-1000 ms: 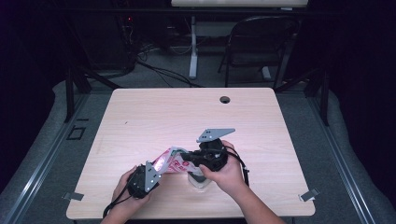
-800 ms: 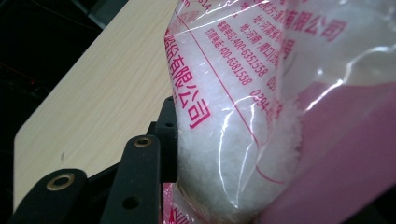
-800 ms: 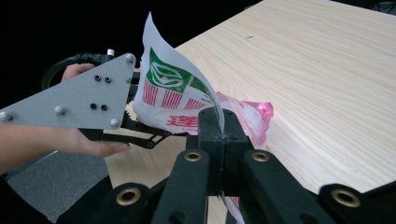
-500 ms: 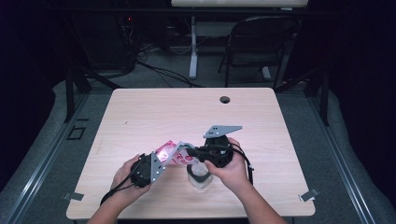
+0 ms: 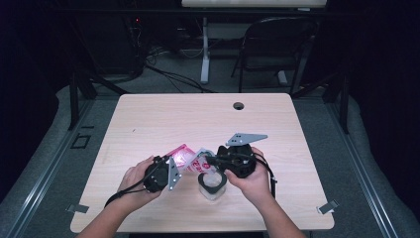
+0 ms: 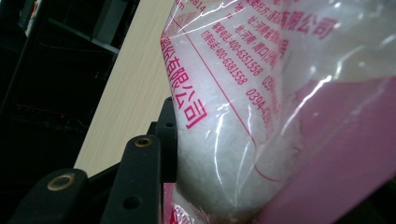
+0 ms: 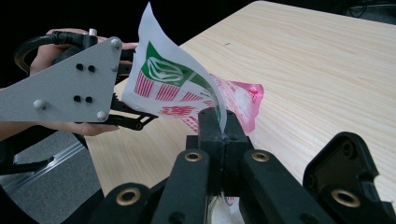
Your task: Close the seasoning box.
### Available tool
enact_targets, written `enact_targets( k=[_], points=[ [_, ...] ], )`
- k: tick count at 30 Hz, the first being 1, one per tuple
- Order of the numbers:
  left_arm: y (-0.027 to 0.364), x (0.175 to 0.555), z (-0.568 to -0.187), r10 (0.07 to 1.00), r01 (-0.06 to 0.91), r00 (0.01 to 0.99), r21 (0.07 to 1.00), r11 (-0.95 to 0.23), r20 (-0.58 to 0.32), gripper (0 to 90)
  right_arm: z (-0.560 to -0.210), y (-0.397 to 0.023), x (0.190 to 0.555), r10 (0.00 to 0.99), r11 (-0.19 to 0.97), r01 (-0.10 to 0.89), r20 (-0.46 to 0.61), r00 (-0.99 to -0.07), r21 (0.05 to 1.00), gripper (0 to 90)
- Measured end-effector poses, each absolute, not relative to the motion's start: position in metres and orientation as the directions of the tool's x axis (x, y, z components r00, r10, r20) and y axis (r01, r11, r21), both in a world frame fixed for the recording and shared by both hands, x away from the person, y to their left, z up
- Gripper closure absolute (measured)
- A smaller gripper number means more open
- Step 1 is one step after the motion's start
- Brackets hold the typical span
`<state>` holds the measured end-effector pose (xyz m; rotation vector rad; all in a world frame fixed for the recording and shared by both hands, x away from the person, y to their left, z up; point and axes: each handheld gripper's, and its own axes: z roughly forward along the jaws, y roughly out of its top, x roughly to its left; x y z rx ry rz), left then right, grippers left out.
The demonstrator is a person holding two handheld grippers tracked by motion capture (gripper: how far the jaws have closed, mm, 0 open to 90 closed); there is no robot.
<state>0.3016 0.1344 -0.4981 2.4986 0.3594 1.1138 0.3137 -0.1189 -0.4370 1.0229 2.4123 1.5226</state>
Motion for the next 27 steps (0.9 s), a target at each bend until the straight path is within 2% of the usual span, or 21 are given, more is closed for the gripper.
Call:
enact_targets(
  k=[27],
  points=[
    [0.129, 0.2968, -0.4883, 0.261, 0.01, 0.585, 0.315, -0.949, 0.768, 63.8, -0.44, -0.1223, 0.312, 0.618, 0.257, 0.474, 0.234, -0.751, 0.842, 90.0]
  ],
)
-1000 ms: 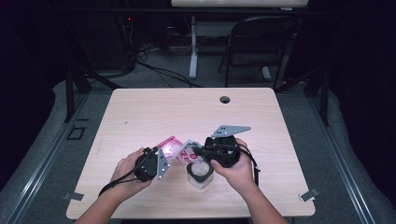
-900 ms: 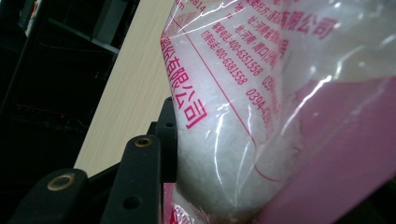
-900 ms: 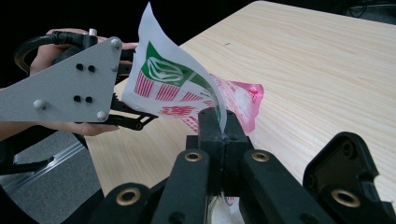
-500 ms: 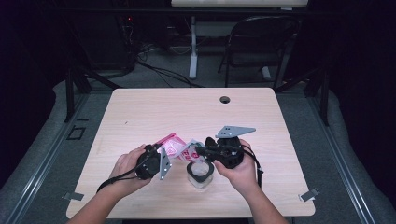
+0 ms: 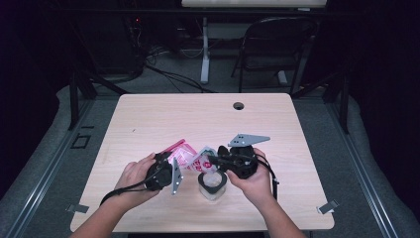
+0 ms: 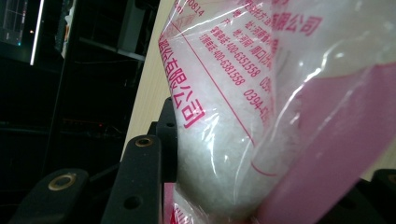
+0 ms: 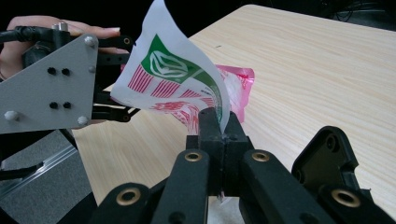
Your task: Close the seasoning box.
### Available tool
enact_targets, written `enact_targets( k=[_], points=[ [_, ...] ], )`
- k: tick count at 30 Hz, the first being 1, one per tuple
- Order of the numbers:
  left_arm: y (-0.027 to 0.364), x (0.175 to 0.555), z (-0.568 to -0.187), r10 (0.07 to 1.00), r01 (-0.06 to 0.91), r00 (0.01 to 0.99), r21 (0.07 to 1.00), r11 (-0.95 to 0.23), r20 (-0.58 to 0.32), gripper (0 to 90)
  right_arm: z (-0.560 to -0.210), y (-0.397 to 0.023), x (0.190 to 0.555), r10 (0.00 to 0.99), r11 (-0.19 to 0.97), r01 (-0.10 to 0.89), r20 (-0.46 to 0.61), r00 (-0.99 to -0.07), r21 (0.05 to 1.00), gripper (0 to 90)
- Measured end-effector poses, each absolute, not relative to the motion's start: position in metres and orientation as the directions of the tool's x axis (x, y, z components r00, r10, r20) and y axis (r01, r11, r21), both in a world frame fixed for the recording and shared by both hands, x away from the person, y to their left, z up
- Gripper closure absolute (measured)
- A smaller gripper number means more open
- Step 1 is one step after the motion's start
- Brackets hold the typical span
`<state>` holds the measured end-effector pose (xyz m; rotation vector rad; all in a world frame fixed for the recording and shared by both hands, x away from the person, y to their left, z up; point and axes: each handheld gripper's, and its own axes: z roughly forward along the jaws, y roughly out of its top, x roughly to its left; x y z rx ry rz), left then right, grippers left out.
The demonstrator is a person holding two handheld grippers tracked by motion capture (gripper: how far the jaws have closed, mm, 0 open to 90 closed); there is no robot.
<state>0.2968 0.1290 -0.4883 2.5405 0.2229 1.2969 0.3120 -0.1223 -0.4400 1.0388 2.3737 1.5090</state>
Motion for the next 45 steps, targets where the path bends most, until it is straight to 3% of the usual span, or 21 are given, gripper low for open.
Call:
enact_targets(
  k=[45],
  points=[
    [0.121, 0.289, -0.476, 0.098, -0.057, 0.476, 0.142, -0.988, 0.874, 64.3, -0.445, -0.129, 0.301, 0.621, 0.286, 0.491, 0.231, -0.749, 0.823, 90.0]
  ],
)
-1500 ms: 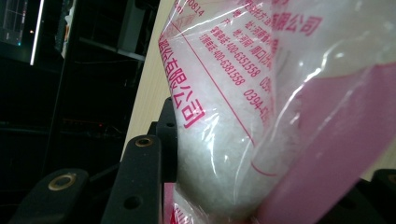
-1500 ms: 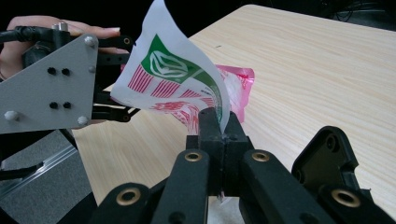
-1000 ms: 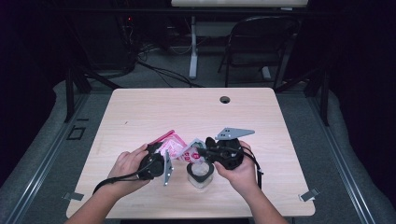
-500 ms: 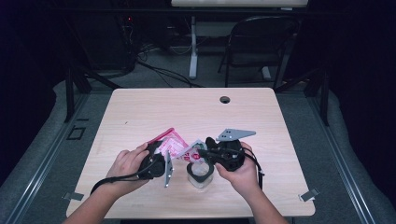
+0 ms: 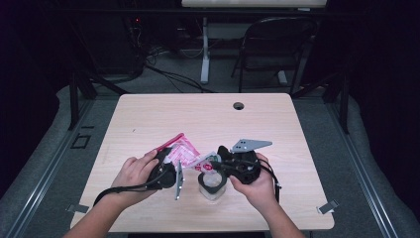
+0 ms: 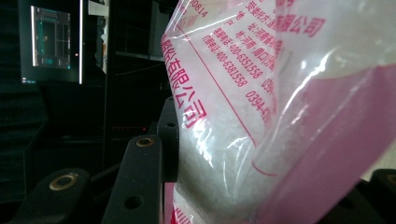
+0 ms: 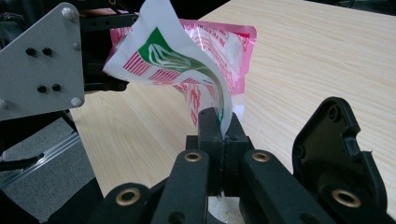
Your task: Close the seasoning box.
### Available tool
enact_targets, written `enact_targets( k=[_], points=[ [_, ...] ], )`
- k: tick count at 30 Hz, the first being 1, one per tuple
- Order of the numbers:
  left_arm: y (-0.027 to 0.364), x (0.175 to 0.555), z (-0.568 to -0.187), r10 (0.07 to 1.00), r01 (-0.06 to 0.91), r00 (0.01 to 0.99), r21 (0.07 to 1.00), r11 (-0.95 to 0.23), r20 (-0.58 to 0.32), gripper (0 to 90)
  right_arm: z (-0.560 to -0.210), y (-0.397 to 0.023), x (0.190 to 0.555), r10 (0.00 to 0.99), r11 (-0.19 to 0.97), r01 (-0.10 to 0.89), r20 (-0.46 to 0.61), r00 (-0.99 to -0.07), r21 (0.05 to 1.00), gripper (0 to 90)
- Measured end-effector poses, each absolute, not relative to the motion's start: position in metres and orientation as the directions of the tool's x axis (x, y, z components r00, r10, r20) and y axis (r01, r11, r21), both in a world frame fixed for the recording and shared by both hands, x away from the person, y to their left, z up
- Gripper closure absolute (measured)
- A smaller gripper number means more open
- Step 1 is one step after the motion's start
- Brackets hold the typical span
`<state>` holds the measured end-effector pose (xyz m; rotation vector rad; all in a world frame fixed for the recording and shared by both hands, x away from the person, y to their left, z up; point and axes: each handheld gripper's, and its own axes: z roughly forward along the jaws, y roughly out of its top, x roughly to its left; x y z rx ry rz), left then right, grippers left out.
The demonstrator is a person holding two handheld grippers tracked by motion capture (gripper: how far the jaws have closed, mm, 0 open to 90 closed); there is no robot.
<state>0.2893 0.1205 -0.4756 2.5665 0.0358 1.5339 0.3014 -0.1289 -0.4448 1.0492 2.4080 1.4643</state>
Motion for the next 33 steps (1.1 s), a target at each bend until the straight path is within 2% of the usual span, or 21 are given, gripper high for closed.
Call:
enact_targets(
  k=[18, 33],
  points=[
    [0.113, 0.29, -0.473, 0.049, -0.092, 0.443, 0.1, -0.991, 0.895, 64.4, -0.448, -0.136, 0.299, 0.636, 0.265, 0.509, 0.248, -0.731, 0.819, 90.0],
    [0.108, 0.291, -0.469, 0.012, -0.095, 0.455, 0.062, -0.994, 0.89, 64.5, -0.449, -0.138, 0.3, 0.635, 0.263, 0.519, 0.259, -0.728, 0.813, 90.0]
  ],
)
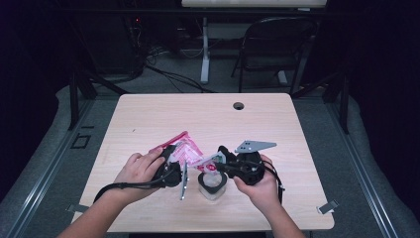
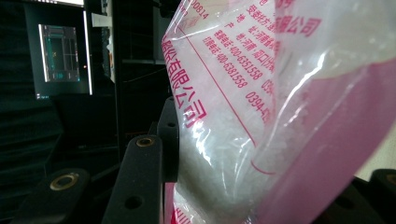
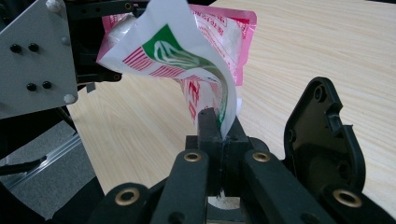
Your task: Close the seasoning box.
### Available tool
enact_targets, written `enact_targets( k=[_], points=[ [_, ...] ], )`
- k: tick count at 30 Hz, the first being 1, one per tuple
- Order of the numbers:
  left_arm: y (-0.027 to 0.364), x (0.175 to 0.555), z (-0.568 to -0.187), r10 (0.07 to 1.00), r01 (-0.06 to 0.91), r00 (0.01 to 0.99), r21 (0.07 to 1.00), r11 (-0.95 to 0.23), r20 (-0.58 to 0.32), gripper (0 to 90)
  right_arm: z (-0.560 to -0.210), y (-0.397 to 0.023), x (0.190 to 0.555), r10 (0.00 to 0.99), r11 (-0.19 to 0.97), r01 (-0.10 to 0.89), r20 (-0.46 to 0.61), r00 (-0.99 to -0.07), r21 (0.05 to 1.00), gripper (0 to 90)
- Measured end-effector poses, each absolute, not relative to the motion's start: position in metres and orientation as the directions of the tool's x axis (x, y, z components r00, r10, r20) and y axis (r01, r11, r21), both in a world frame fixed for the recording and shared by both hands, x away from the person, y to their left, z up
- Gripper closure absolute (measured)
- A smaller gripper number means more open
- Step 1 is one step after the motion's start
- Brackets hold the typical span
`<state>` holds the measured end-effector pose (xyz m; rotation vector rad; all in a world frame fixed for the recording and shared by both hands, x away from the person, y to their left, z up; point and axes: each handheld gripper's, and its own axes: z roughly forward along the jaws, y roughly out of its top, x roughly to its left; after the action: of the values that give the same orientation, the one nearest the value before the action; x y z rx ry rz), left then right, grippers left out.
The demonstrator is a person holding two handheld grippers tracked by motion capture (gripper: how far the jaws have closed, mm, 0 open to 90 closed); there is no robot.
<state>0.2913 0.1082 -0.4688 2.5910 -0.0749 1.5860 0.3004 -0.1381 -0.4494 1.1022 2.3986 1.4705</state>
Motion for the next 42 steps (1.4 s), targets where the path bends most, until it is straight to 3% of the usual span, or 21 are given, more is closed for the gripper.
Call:
enact_targets(
  k=[23, 42],
  points=[
    [0.1048, 0.2911, -0.4644, -0.051, -0.102, 0.479, -0.003, -0.995, 0.876, 64.7, -0.4502, -0.1364, 0.3006, 0.635, 0.274, 0.523, 0.256, -0.729, 0.807, 90.0],
    [0.1004, 0.2891, -0.4611, -0.123, -0.124, 0.442, -0.075, -0.989, 0.888, 65.4, -0.4509, -0.1355, 0.3011, 0.635, 0.289, 0.528, 0.253, -0.73, 0.799, 90.0]
  ],
)
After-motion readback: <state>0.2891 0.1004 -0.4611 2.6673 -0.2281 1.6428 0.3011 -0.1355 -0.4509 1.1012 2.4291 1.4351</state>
